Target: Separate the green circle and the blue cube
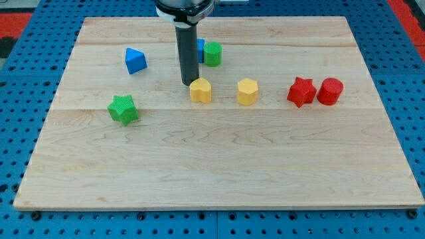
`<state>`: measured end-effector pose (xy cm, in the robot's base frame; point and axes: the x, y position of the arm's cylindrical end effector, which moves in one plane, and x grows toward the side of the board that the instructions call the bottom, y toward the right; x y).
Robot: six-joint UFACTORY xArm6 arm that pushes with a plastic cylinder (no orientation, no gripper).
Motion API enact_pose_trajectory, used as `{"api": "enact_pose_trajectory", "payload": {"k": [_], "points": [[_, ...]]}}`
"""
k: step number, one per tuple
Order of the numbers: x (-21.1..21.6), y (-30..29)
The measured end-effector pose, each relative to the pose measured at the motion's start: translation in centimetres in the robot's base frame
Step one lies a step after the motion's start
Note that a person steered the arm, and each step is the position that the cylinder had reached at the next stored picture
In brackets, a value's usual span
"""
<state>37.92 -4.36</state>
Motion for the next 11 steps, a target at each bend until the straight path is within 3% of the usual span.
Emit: {"api": "enact_pose_trajectory", "payload": {"k": [3, 6, 7, 8, 11], "points": [[-3.3, 0.0], [-6.8, 5.0], [-4.4, 2.5], [-4.5, 5.9], [-5.4, -1.3]]}}
